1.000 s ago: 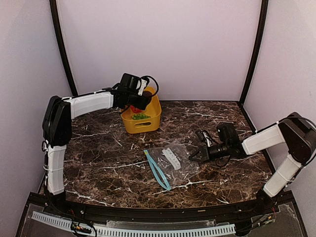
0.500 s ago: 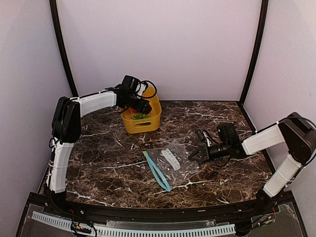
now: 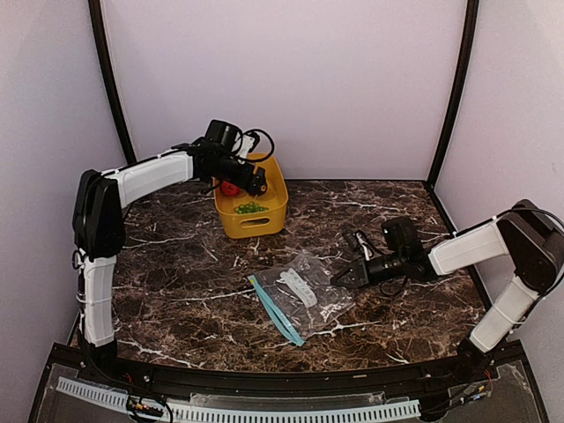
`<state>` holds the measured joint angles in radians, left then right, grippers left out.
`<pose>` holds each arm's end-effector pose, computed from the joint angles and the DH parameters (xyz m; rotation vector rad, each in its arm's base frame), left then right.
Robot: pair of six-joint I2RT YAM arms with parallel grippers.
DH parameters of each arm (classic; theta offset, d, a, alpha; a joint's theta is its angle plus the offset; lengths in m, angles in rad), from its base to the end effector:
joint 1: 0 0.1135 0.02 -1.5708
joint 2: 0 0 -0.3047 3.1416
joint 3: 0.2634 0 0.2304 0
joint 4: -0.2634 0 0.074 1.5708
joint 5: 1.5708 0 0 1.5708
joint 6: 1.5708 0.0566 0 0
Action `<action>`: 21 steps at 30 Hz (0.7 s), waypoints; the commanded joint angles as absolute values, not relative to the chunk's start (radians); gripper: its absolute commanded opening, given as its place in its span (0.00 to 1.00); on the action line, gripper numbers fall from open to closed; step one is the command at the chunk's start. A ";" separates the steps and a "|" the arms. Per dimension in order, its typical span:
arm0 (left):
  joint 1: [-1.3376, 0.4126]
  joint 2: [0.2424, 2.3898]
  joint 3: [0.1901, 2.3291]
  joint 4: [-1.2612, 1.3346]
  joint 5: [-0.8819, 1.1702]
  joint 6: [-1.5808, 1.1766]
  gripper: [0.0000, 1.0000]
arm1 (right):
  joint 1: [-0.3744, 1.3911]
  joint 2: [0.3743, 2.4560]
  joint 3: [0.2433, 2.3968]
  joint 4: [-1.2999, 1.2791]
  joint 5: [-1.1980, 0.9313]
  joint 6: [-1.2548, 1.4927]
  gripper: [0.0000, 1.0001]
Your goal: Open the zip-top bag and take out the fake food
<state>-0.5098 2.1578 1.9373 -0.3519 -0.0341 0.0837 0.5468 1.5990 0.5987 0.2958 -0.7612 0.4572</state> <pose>0.4624 -0.2563 0.3064 0.6096 2.0621 -0.2121 0.2247 0.1825 0.1888 -0.5470 2.3600 1.3655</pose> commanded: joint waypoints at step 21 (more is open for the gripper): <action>-0.511 1.380 1.070 -0.218 0.133 -0.284 0.99 | 0.660 1.612 0.795 0.129 -0.644 0.363 0.79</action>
<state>-0.5098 1.4887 1.1427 -0.2234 0.0959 -0.2272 0.6693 1.6730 0.7475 0.2092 -0.6773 0.4255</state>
